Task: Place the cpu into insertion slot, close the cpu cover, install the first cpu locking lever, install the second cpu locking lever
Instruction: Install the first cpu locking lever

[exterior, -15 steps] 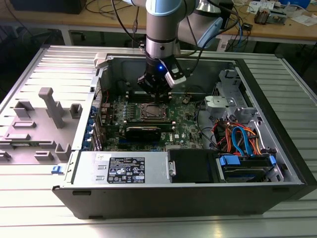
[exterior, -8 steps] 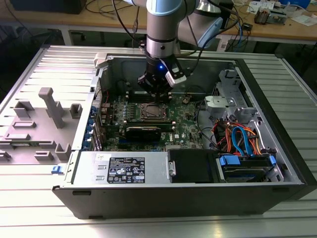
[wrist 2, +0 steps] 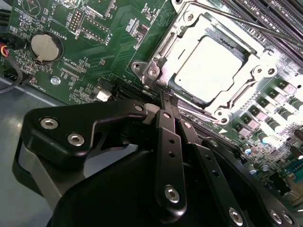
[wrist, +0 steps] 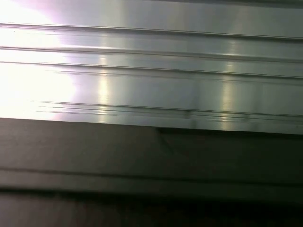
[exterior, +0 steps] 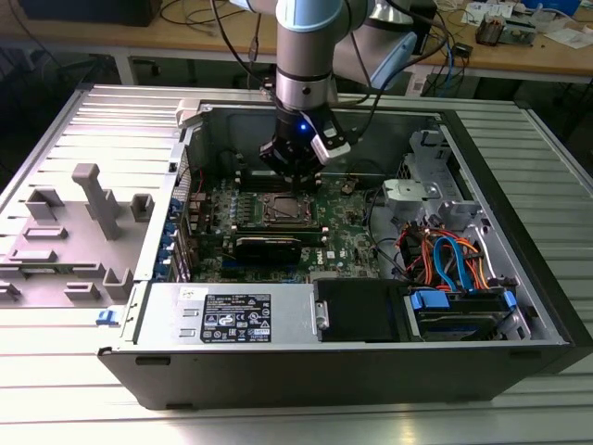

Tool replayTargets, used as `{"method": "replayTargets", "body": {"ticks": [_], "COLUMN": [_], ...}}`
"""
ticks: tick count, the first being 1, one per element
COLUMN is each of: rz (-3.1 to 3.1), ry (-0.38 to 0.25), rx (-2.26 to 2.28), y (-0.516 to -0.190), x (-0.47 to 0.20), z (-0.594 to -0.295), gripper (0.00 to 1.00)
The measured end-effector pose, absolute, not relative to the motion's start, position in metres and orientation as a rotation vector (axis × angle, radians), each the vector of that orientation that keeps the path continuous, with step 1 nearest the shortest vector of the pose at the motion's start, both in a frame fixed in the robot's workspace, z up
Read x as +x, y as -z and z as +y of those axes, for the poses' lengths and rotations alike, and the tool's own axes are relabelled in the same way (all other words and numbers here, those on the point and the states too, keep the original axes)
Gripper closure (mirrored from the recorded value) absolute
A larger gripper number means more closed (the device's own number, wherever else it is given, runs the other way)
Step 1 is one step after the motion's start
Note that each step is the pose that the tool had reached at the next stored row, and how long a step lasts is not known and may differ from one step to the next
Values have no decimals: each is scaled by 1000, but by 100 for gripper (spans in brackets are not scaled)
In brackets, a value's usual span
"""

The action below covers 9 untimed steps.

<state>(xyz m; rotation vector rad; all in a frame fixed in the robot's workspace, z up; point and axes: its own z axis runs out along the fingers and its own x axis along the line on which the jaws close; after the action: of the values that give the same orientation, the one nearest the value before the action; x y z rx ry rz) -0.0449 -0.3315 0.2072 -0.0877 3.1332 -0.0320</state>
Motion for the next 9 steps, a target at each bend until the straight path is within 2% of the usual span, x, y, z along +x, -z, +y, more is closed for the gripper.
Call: {"method": "replayTargets", "body": {"ticks": [9], "rz": [3133], "ry": [32], "rx": [-88], "y": [-206], "x": [-45], "z": [-332], "gripper": [89]}}
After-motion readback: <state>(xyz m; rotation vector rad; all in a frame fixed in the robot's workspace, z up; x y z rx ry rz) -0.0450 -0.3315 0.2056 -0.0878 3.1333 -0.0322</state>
